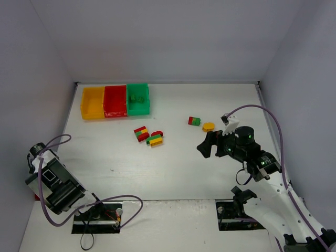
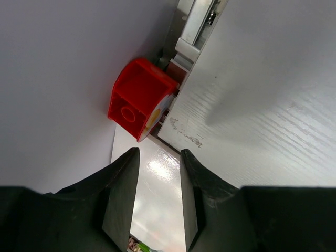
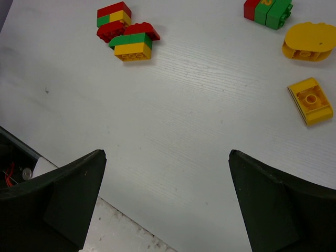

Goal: Sort the legos into containers by color

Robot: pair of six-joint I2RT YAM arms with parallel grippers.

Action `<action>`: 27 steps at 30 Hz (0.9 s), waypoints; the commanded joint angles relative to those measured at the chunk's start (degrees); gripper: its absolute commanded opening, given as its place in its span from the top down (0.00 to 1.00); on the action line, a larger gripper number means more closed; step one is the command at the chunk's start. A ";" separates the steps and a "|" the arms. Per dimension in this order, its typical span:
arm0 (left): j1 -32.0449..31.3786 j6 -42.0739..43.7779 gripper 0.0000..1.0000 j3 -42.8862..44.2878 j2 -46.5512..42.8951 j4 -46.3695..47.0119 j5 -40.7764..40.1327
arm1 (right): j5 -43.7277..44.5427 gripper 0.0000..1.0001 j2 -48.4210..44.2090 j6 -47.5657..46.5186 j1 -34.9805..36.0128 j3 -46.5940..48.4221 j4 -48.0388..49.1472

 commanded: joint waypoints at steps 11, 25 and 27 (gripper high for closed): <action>0.72 5.10 0.69 0.75 -1.95 5.40 0.93 | 0.66 0.00 2.06 -0.72 0.25 1.32 1.80; 0.99 6.24 0.77 0.93 -0.45 6.10 1.81 | 0.84 0.00 2.94 -0.72 0.25 1.41 1.98; 1.34 6.33 0.77 0.84 -0.36 6.28 1.99 | 0.84 0.00 3.02 -0.63 0.25 1.49 1.98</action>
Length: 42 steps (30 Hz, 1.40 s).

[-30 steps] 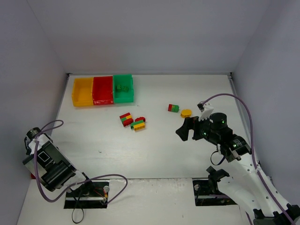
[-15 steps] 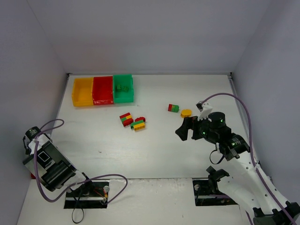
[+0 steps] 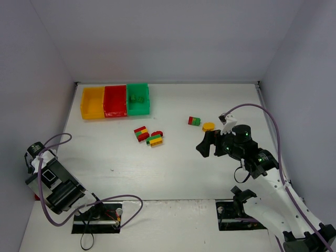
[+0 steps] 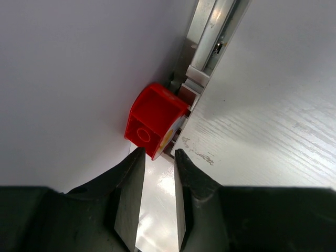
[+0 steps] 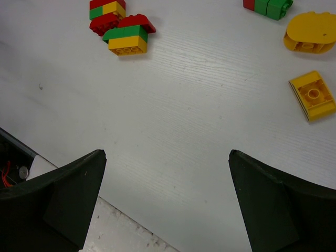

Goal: Sort the legos into containers by color

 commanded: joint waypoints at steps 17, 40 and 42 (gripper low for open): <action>0.97 1.72 0.79 -0.11 0.82 2.17 2.02 | 1.17 0.00 1.24 -0.54 0.25 1.67 1.89; 2.64 2.07 0.81 -0.02 1.44 2.88 2.90 | 1.43 0.00 2.64 -0.72 0.25 2.11 1.98; 2.73 2.16 0.82 -0.11 1.35 2.96 2.81 | 1.52 0.00 2.73 -0.72 0.25 2.20 1.89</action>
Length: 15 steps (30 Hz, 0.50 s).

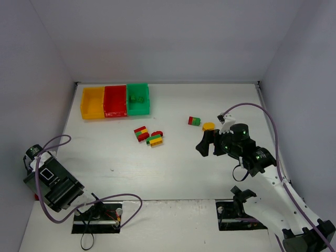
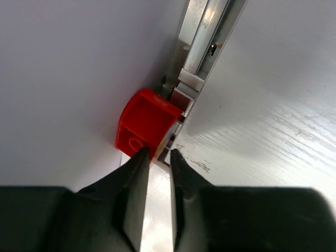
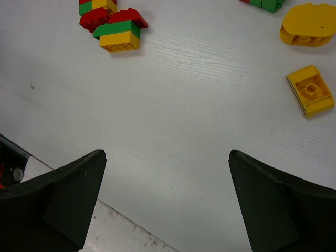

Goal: Sort the legos into containers by color

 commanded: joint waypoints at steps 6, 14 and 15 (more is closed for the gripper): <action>0.34 0.98 0.91 0.46 -0.03 1.74 -0.25 | 0.73 0.00 0.74 -0.54 0.25 2.20 1.96; 0.43 1.60 1.00 0.63 -0.64 0.16 0.80 | 1.00 0.00 0.92 -0.54 0.25 1.85 2.22; 0.34 1.68 1.00 1.07 -1.25 -0.88 1.06 | 0.91 0.00 0.74 -0.71 0.25 1.85 2.48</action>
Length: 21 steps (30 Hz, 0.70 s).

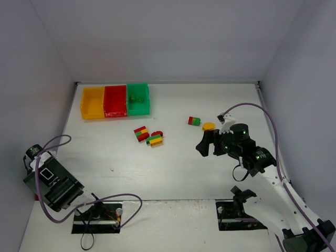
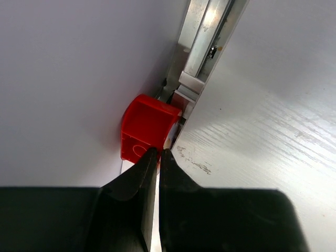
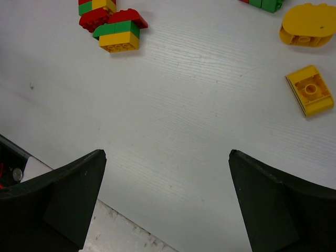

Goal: Sort the legos into containers by color

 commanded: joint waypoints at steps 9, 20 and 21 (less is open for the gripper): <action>0.04 -0.86 1.00 9.50 -5.93 -13.26 6.58 | 0.93 0.00 -2.28 -1.42 0.34 0.61 4.94; -12.60 -9.20 1.00 19.26 -10.51 -17.77 7.55 | 1.72 0.00 -7.91 -2.03 1.22 0.96 5.73; -15.84 -10.26 1.00 19.79 -10.51 -17.33 7.55 | 1.81 0.00 -8.35 -1.95 1.22 1.05 5.73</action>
